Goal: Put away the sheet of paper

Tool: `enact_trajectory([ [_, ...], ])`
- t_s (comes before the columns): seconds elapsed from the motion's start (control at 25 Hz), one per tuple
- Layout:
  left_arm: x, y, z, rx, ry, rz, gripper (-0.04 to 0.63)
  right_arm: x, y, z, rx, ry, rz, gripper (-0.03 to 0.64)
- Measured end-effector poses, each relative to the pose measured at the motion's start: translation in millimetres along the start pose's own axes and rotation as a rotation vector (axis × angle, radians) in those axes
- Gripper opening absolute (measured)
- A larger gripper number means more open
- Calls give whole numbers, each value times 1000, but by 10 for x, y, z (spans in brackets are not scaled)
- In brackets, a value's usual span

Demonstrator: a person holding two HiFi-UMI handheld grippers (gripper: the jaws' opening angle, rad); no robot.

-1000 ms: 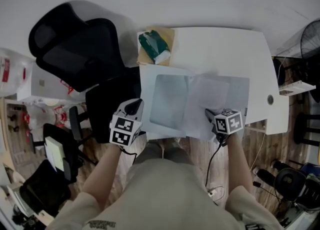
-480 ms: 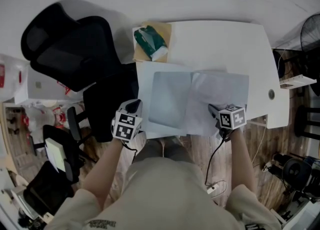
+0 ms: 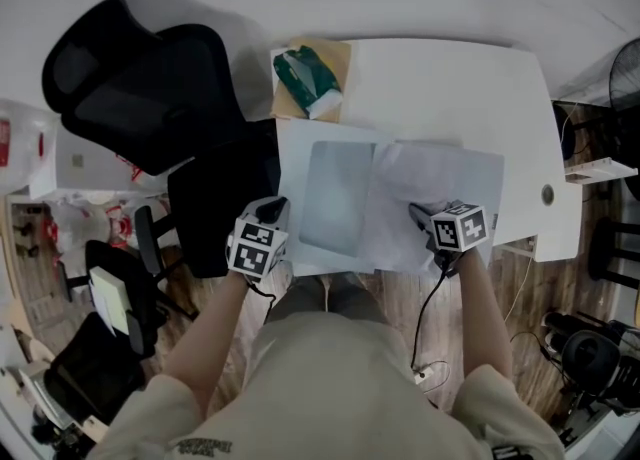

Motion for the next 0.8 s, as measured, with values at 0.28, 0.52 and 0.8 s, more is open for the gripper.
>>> enact_trajectory([
  [0.28,2,4,27,24,43,-14,20,-144,-199,182,-43,7,19,23],
  [0.52,28,12,37,30,89,-30,20,-235,-404,386,-73,20,46,23],
  [0.8,48,-7,75,56,168,-52,20,-392,-657,621,-115,-47,17,23],
])
Point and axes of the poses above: the fingertips, and each gripper's own axes: y backward along the fingers, z to its left, x out of its underside, the point moved 4 cm from there along y, backward along the fingers, and after that the axes turned 4 degrees about x, right-handed, at the moved point
